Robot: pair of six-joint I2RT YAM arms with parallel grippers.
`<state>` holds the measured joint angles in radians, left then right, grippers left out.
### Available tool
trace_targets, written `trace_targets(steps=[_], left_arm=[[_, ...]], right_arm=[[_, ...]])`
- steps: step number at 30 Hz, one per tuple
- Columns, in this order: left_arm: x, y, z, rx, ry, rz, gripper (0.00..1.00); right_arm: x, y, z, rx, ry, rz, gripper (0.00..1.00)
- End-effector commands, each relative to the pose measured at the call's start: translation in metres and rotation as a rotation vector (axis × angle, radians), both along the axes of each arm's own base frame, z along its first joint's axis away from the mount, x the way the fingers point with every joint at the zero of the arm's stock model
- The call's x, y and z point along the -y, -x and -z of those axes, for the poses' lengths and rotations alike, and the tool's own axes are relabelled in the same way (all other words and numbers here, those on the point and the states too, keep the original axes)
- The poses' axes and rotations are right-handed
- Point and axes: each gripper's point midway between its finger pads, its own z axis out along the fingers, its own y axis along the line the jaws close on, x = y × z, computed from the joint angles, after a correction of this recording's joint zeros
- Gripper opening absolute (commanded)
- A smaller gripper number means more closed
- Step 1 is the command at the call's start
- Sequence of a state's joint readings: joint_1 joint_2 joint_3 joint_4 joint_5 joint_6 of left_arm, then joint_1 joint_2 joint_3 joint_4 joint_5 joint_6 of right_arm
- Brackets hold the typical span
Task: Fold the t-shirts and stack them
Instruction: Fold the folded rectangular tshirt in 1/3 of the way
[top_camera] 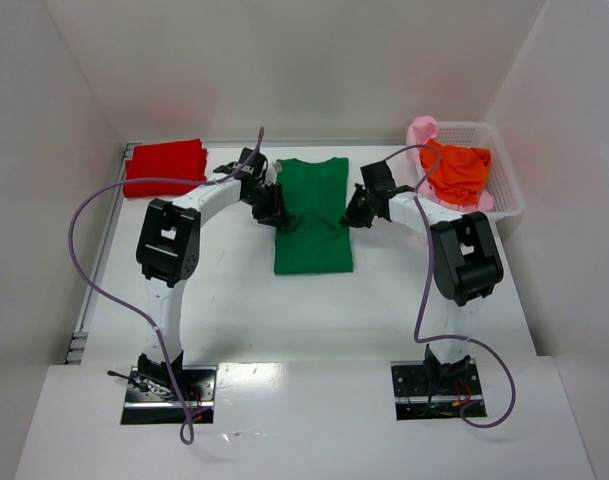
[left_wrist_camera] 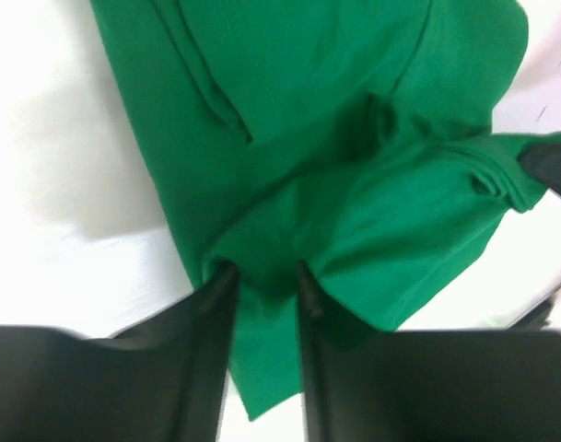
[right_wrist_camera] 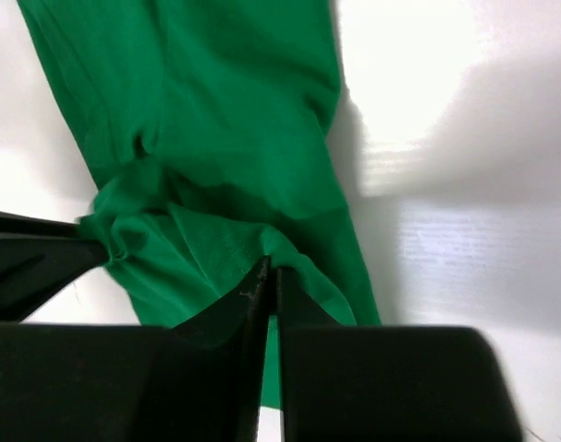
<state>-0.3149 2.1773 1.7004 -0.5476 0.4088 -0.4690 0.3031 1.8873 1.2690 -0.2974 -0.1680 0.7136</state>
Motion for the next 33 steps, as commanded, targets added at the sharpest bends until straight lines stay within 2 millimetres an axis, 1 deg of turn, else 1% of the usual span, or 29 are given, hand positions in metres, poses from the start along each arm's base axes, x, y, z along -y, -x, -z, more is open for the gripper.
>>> trace_targets(steps=[1,2,3,4,5,6,7,8,9,10,11,13,14,15,16,17,18,19,20,21,22,23,24,25,27,30,31,32,33], left_arm=[[-0.004,-0.018,-0.006,0.05,0.019,0.009,0.46],[-0.003,-0.02,-0.007,0.06,0.022,0.009,0.51],[-0.003,-0.022,-0.008,0.071,0.025,0.009,0.59],[-0.008,-0.025,-0.008,0.071,0.025,-0.003,0.62],[-0.006,-0.026,-0.01,0.079,0.04,0.004,0.64],[-0.01,-0.031,-0.017,0.102,0.047,-0.005,0.65],[-0.009,-0.033,-0.018,0.111,0.049,-0.006,0.68],[-0.008,-0.033,-0.025,0.122,0.063,0.0,0.69],[-0.011,-0.038,-0.033,0.149,0.07,-0.008,0.72],[-0.01,-0.04,-0.035,0.16,0.073,-0.008,0.75],[-0.01,-0.043,-0.043,0.186,0.08,-0.008,0.78],[-0.014,-0.043,-0.052,0.202,0.083,-0.017,0.8],[-0.011,-0.043,-0.067,0.229,0.108,-0.005,0.82],[-0.011,-0.037,-0.069,0.223,0.119,0.003,0.84],[-0.01,-0.034,-0.073,0.232,0.132,0.011,0.85],[-0.007,-0.03,-0.089,0.272,0.16,0.036,0.85],[-0.006,-0.026,-0.096,0.288,0.175,0.047,0.85],[0.001,-0.017,-0.097,0.29,0.177,0.072,0.85],[0.007,-0.006,-0.1,0.285,0.192,0.097,0.85],[0.012,0.001,-0.102,0.288,0.203,0.122,0.84],[0.02,0.009,-0.098,0.275,0.211,0.148,0.82],[0.026,0.014,-0.099,0.284,0.219,0.164,0.77],[0.03,0.022,-0.091,0.257,0.228,0.163,0.72],[0.034,0.028,-0.084,0.239,0.231,0.171,0.67],[0.038,0.034,-0.077,0.221,0.235,0.172,0.6],[0.031,0.03,-0.058,0.211,0.173,0.124,0.62],[0.024,0.025,-0.053,0.22,0.127,0.093,0.72],[0.017,0.023,-0.046,0.219,0.083,0.064,0.79],[0.01,0.018,-0.041,0.227,0.037,0.033,0.82]], right_arm=[[-0.001,-0.034,-0.02,0.115,0.007,-0.003,0.25],[0.0,-0.037,-0.022,0.129,0.01,0.003,0.3],[0.0,-0.037,-0.022,0.129,0.01,0.004,0.32],[0.003,-0.041,-0.027,0.148,0.005,0.013,0.38],[0.003,-0.044,-0.03,0.164,0.001,0.014,0.42],[0.001,-0.043,-0.035,0.17,-0.011,0.006,0.43],[0.0,-0.046,-0.043,0.193,-0.018,0.006,0.44],[0.003,-0.053,-0.053,0.227,-0.027,0.015,0.46],[0.002,-0.055,-0.06,0.246,-0.032,0.016,0.48],[0.004,-0.057,-0.066,0.268,-0.029,0.026,0.53],[0.004,-0.061,-0.078,0.306,-0.033,0.033,0.55],[0.006,-0.061,-0.087,0.331,-0.026,0.035,0.62],[0.008,-0.061,-0.098,0.353,-0.026,0.04,0.65],[0.008,-0.061,-0.105,0.366,-0.03,0.042,0.69],[0.009,-0.058,-0.109,0.375,-0.032,0.042,0.7],[0.01,-0.056,-0.123,0.405,-0.034,0.037,0.7],[0.012,-0.05,-0.121,0.401,-0.031,0.035,0.71],[0.011,-0.046,-0.122,0.403,-0.03,0.022,0.67],[0.012,-0.043,-0.129,0.422,-0.036,0.018,0.58],[0.011,-0.037,-0.126,0.414,-0.041,0.009,0.51],[0.01,-0.033,-0.124,0.41,-0.052,-0.004,0.45],[0.008,-0.031,-0.123,0.413,-0.062,-0.013,0.33],[0.008,-0.026,-0.116,0.396,-0.067,-0.009,0.25],[0.008,-0.023,-0.112,0.388,-0.073,-0.012,0.21],[0.009,-0.017,-0.1,0.36,-0.072,-0.011,0.2],[0.008,-0.013,-0.093,0.341,-0.076,-0.016,0.2],[0.009,-0.011,-0.089,0.336,-0.07,-0.02,0.2],[0.009,-0.01,-0.087,0.333,-0.067,-0.022,0.21],[0.009,-0.01,-0.087,0.333,-0.067,-0.022,0.22]])
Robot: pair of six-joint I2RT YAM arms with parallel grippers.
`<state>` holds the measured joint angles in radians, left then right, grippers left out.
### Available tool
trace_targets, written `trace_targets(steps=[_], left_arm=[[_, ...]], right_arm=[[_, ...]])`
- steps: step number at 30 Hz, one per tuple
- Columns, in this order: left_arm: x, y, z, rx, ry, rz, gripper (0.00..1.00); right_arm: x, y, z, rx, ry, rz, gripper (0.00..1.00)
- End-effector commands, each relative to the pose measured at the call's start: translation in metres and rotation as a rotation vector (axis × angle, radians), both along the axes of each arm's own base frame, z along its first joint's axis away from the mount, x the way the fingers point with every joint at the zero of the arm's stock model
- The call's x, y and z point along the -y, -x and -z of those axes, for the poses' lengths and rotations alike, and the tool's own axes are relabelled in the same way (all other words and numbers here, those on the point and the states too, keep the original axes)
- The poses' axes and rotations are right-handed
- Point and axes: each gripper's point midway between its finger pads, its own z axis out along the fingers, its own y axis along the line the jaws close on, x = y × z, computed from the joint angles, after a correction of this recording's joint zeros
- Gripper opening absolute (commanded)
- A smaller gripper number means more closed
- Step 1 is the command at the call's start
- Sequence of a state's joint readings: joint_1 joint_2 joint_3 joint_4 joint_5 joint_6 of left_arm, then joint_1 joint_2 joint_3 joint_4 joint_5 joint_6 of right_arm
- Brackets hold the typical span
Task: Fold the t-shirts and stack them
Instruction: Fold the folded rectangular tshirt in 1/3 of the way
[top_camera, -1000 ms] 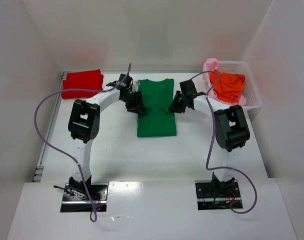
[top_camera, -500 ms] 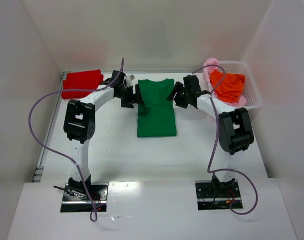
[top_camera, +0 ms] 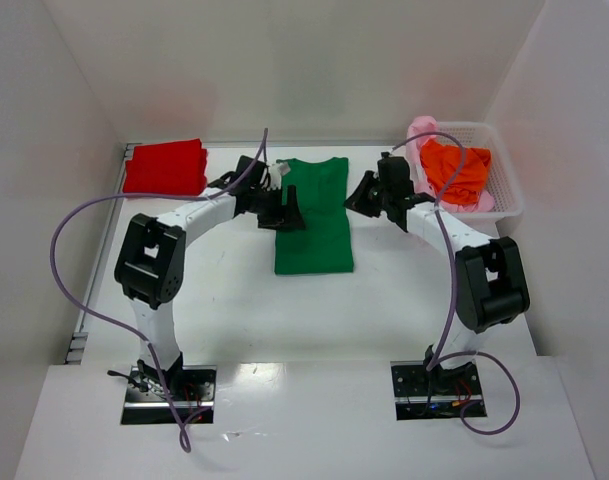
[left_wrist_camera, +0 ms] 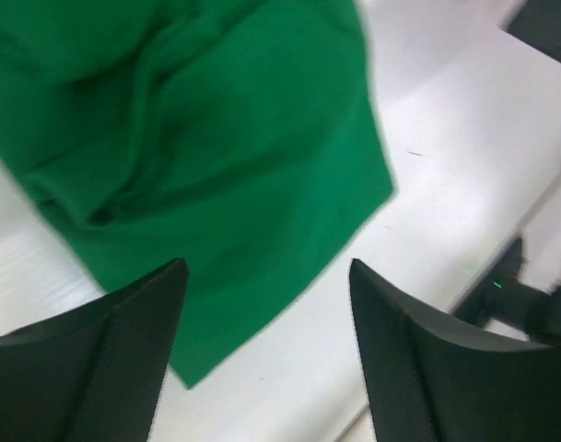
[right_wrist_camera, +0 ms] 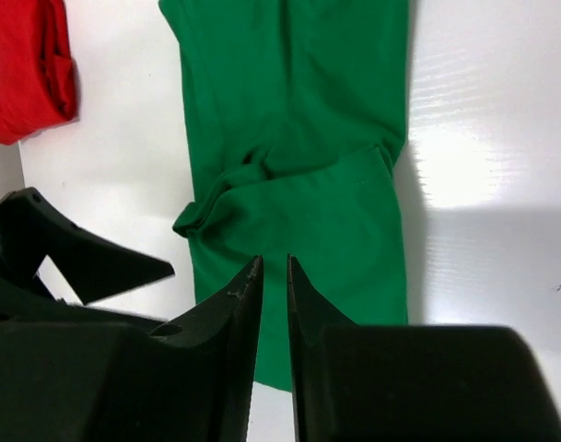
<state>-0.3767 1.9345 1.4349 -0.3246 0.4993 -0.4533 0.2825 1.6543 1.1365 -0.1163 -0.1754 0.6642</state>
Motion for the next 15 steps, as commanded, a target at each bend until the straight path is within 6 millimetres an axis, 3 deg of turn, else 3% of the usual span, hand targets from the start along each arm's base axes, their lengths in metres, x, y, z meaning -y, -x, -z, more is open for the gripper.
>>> trace_targets(steps=[1,7,15], left_arm=[[-0.026,-0.026,0.011,0.065,-0.115,-0.127,0.83],[-0.029,-0.04,0.031,0.054,-0.159,-0.155,0.84],[-0.027,-0.044,0.039,0.031,-0.15,-0.137,0.81]], right_arm=[[0.0,-0.006,-0.01,0.047,-0.011,-0.004,0.23],[0.0,-0.009,-0.003,0.042,-0.002,-0.009,0.24],[-0.003,-0.019,0.009,0.019,0.004,-0.009,0.26]])
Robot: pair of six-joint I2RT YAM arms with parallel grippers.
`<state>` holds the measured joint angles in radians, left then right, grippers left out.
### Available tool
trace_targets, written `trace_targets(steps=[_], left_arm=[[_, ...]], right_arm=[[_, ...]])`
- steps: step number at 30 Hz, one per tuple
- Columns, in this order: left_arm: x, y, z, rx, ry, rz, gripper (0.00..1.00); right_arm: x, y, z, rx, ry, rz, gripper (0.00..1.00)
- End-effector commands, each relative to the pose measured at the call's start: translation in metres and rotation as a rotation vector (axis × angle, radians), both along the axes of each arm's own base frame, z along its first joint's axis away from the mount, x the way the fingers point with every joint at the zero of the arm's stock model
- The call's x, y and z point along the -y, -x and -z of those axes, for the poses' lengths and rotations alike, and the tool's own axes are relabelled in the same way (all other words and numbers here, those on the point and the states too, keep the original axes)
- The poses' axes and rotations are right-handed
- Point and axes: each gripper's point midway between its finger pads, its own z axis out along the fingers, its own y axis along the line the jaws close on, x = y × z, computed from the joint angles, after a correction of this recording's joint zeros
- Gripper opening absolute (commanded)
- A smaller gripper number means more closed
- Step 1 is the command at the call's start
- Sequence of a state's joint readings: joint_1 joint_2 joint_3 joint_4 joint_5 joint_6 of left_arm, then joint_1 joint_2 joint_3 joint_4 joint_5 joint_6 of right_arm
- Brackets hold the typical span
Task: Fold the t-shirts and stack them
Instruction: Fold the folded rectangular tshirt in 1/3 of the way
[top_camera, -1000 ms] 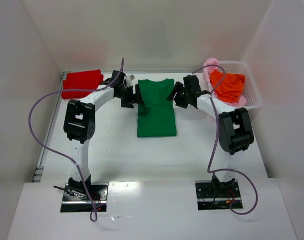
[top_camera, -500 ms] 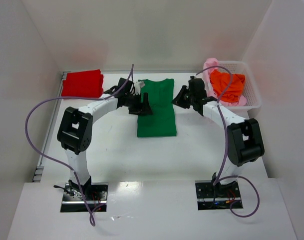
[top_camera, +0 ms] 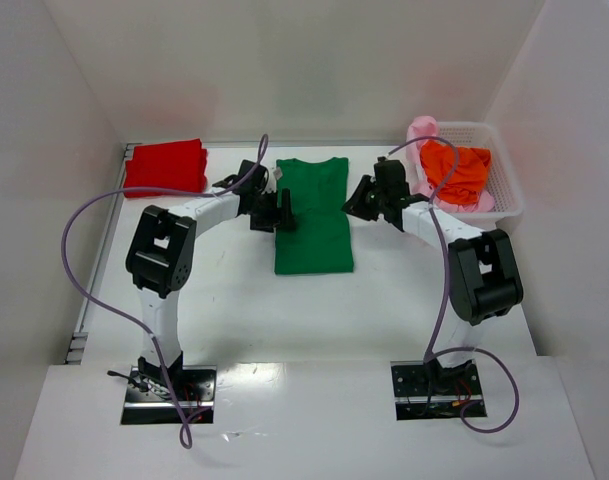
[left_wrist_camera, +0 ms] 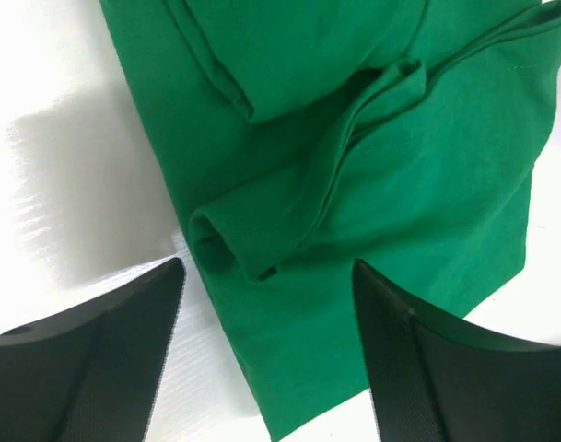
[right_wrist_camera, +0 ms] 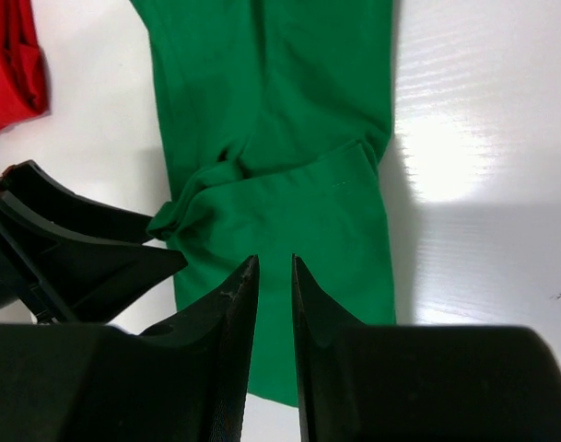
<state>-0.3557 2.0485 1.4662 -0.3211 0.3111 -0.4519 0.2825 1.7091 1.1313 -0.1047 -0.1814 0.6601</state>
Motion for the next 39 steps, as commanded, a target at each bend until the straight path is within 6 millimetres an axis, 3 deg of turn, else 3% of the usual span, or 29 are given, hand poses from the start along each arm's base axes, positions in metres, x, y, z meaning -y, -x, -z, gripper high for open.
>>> trace_targets(steps=[1,8,18,22,23,26,30,39], left_arm=[[0.002,-0.012,-0.011,0.042,0.013,0.0,0.79],[0.002,-0.02,-0.011,0.054,0.025,-0.004,0.52],[-0.001,-0.032,-0.014,0.077,0.0,-0.027,0.38],[0.0,-0.035,-0.015,0.078,0.0,-0.027,0.4],[-0.001,-0.036,-0.014,0.081,-0.008,-0.034,0.48],[-0.007,-0.04,-0.012,0.093,-0.042,-0.06,0.53],[-0.01,-0.042,-0.011,0.099,-0.057,-0.072,0.52],[-0.005,-0.046,-0.005,0.089,-0.04,-0.068,0.13]], right_arm=[[-0.002,-0.018,-0.014,0.062,-0.008,-0.002,0.26],[-0.002,-0.018,-0.007,0.047,-0.004,-0.002,0.26],[-0.001,-0.016,-0.003,0.039,-0.002,-0.002,0.26],[-0.001,-0.016,-0.003,0.039,-0.002,-0.002,0.26],[-0.001,-0.016,-0.003,0.039,-0.002,-0.002,0.27],[0.0,-0.017,-0.003,0.04,0.004,0.005,0.28],[0.0,-0.018,-0.004,0.049,0.001,0.005,0.28],[0.001,-0.019,0.0,0.042,0.009,0.012,0.28]])
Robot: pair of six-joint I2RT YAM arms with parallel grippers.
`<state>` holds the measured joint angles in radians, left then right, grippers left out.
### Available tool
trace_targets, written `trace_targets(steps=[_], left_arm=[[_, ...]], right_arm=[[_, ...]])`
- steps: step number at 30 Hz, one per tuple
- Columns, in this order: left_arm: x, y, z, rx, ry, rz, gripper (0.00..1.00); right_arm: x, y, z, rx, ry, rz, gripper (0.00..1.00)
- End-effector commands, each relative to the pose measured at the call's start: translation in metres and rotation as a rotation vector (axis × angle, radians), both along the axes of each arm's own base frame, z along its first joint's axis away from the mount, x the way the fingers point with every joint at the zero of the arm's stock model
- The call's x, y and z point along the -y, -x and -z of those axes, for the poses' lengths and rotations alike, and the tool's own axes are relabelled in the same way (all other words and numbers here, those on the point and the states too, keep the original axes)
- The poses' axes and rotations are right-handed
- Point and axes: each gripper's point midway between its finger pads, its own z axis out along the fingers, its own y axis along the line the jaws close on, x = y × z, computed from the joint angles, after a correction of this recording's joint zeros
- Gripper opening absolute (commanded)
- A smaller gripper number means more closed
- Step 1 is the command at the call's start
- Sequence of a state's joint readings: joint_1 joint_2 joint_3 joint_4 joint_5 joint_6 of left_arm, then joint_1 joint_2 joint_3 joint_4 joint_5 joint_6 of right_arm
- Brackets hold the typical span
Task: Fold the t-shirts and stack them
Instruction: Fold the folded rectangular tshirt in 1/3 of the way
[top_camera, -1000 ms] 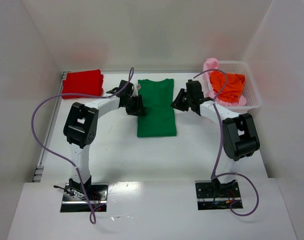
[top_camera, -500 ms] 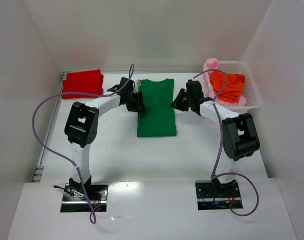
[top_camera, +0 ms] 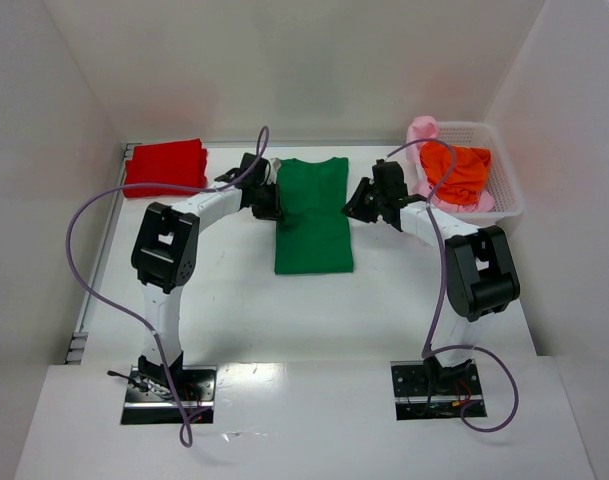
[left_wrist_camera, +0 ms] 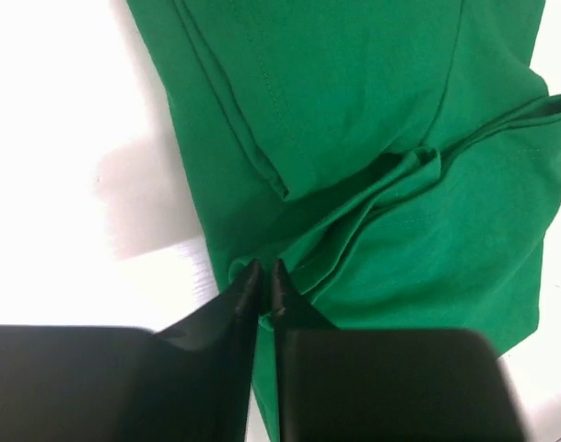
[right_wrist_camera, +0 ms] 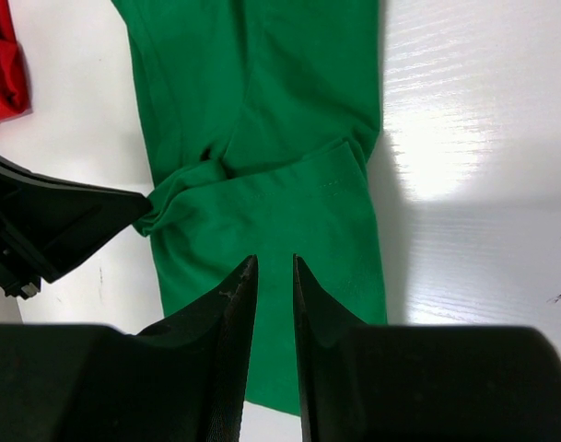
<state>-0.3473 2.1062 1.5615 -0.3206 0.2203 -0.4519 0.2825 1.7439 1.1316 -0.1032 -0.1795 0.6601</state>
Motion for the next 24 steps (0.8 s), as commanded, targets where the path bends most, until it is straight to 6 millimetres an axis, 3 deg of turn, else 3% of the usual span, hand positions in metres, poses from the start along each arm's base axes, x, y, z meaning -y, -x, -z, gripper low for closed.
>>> trace_targets(steps=[1,12,16,17,21,24], left_arm=[[0.003,-0.013,-0.004,0.028,0.015,-0.006,0.11],[-0.002,-0.039,-0.016,0.09,0.014,-0.017,0.04],[-0.005,-0.051,-0.019,0.105,0.004,-0.024,0.13],[-0.009,-0.052,-0.014,0.095,0.0,-0.031,0.17],[-0.02,-0.059,-0.007,0.079,-0.007,-0.064,0.52],[-0.025,-0.06,-0.018,0.102,-0.015,-0.08,0.72]], right_arm=[[0.001,-0.019,-0.015,0.073,-0.001,0.01,0.28],[0.002,-0.016,-0.007,0.055,0.004,0.01,0.28],[0.001,-0.018,-0.008,0.064,0.002,0.01,0.28],[0.001,-0.018,-0.008,0.064,0.002,0.01,0.28],[0.003,-0.016,-0.004,0.056,0.008,0.015,0.31],[0.004,-0.014,-0.008,0.062,0.008,0.017,0.33]])
